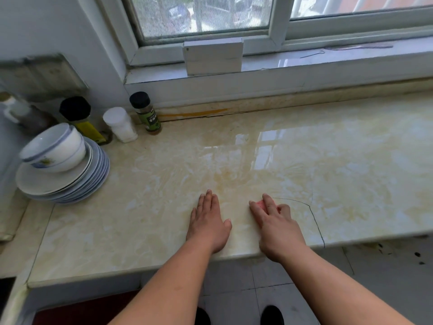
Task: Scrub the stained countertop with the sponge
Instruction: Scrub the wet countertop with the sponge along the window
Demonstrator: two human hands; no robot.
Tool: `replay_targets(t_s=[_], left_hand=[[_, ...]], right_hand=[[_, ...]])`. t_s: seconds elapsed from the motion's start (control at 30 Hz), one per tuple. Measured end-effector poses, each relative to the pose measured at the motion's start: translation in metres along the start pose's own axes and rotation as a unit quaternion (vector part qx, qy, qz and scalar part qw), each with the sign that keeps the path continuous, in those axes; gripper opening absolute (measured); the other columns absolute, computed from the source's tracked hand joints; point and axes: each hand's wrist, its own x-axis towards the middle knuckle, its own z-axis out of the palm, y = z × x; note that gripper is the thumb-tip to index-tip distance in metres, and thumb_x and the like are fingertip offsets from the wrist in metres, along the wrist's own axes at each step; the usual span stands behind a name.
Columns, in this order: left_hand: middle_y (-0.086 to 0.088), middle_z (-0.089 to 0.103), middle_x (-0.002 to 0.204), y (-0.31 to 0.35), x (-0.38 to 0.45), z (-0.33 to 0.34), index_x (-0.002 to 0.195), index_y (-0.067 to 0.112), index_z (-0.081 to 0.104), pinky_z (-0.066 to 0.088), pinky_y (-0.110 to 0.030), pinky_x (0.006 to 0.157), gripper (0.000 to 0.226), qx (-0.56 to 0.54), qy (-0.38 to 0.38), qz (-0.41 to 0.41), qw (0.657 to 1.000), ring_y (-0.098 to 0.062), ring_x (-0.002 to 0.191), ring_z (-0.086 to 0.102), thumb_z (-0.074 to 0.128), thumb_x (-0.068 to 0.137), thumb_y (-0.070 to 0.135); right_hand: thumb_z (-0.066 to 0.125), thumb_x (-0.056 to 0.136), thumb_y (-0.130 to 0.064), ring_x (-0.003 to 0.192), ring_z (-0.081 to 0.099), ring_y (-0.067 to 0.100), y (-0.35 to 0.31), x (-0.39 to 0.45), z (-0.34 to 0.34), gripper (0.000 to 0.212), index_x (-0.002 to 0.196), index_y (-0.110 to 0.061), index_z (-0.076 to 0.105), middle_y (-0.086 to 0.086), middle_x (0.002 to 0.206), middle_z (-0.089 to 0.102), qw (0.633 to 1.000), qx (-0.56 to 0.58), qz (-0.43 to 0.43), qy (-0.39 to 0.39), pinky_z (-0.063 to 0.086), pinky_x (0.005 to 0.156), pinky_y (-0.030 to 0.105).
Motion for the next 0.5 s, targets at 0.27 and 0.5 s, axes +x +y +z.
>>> replay_targets(t_s=[0.27,0.5], left_hand=[[0.001,-0.019,0.174,-0.005,-0.008,0.000,0.167,0.017,-0.007,0.001,-0.040,0.131,0.087,-0.020,-0.005,0.007,1.000,-0.019,0.161,-0.014,0.046,0.105,0.048],[0.002,-0.017,0.175,-0.003,-0.017,-0.003,0.168,0.017,-0.004,0.004,-0.040,0.131,0.085,-0.041,-0.018,0.014,0.999,-0.021,0.161,-0.010,0.046,0.106,0.046]], right_hand=[[0.044,0.077,-0.008,0.138,0.020,0.031,0.002,-0.010,-0.003,0.097,0.155,-0.047,0.001,-0.009,0.168,-0.011,0.999,0.015,0.039,-0.009,0.048,0.095,0.041],[0.041,0.077,-0.010,0.137,0.021,0.028,0.004,-0.014,-0.006,0.096,0.155,-0.046,0.001,-0.016,0.167,-0.006,0.991,0.092,0.095,-0.007,0.049,0.096,0.040]])
